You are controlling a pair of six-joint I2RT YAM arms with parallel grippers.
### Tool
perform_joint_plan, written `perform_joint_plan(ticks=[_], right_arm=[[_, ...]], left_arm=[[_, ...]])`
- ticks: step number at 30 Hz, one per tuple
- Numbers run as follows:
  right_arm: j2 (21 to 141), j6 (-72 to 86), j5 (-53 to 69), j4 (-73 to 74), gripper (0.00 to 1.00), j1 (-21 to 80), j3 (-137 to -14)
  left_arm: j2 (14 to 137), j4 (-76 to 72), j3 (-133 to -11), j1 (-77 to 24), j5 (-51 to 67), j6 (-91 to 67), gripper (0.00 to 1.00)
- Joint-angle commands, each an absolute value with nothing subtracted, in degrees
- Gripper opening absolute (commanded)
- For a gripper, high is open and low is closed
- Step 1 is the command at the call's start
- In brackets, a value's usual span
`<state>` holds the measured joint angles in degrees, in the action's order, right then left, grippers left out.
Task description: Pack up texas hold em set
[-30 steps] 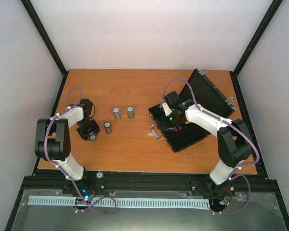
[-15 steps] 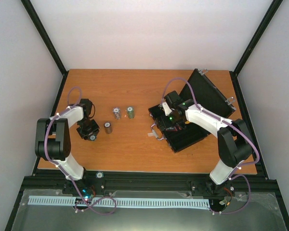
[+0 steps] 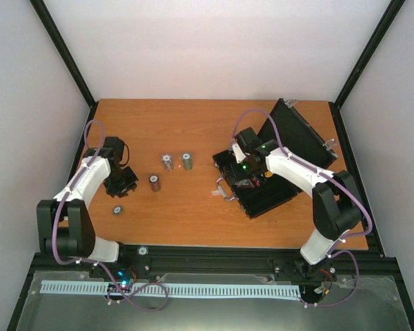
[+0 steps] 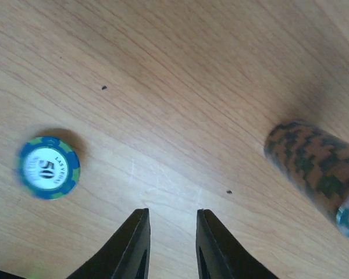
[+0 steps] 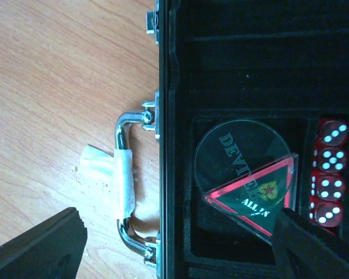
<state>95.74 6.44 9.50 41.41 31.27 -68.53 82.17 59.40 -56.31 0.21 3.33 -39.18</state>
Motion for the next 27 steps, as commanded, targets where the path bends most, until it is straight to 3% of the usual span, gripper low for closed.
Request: perform_joint_plan(ticks=[1, 7, 15, 27], right_arm=[[94.80, 5.91, 7.06, 42.06, 0.88, 31.51, -71.48], [95.72, 5.63, 7.62, 43.20, 0.89, 31.38, -74.47], [96.08, 5.48, 9.85, 42.41, 0.90, 31.38, -73.50], [92.73, 6.12, 12.68, 39.73, 0.90, 31.38, -66.84]], left_arm=[[78.39, 62.68, -58.31, -0.01, 6.04, -40.19, 0.24], [74.31, 63.87, -57.07, -0.09, 5.02, -40.04, 0.33], [72.21, 62.72, -48.72, 0.33, 1.87, -46.11, 0.97], [78.76, 55.55, -45.69, 11.74, 0.41, -41.77, 1.00]])
